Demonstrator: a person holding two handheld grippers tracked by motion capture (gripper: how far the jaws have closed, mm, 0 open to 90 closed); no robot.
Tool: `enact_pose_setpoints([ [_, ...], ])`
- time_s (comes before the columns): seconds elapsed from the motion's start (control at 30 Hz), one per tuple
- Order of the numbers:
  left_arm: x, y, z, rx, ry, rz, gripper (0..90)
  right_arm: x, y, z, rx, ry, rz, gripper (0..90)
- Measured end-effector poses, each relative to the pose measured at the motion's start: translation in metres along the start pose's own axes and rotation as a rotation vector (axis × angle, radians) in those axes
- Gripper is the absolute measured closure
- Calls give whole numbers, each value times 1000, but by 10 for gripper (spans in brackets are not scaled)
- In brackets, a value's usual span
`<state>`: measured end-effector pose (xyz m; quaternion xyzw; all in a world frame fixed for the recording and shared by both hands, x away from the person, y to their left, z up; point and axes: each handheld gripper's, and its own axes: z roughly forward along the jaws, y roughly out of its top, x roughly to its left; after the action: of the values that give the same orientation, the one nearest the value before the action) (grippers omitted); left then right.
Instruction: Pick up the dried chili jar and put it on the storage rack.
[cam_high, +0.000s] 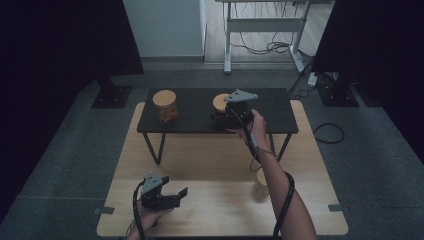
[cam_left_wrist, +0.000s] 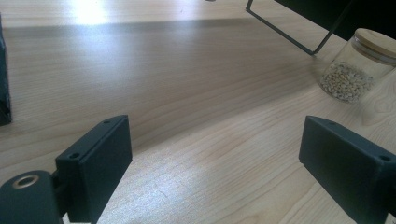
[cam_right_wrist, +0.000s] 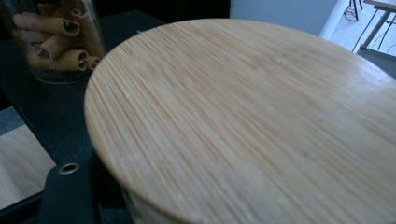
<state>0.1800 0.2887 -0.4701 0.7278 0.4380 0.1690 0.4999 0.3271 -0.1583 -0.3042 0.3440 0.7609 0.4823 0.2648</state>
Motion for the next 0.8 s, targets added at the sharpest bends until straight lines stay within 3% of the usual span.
enact_pose_setpoints([
  [0.3, 0, 0, 0, 3, 0, 2, 86, 2, 1, -3, -4, -11, 0, 207],
  [0.6, -1, 0, 0, 6, -1, 6, 83, 10, -1, -7, -13, -21, 19, 90],
  [0.8, 0, 1, 0, 5, 2, 7, 83, 14, -2, -11, -18, -37, 21, 60],
])
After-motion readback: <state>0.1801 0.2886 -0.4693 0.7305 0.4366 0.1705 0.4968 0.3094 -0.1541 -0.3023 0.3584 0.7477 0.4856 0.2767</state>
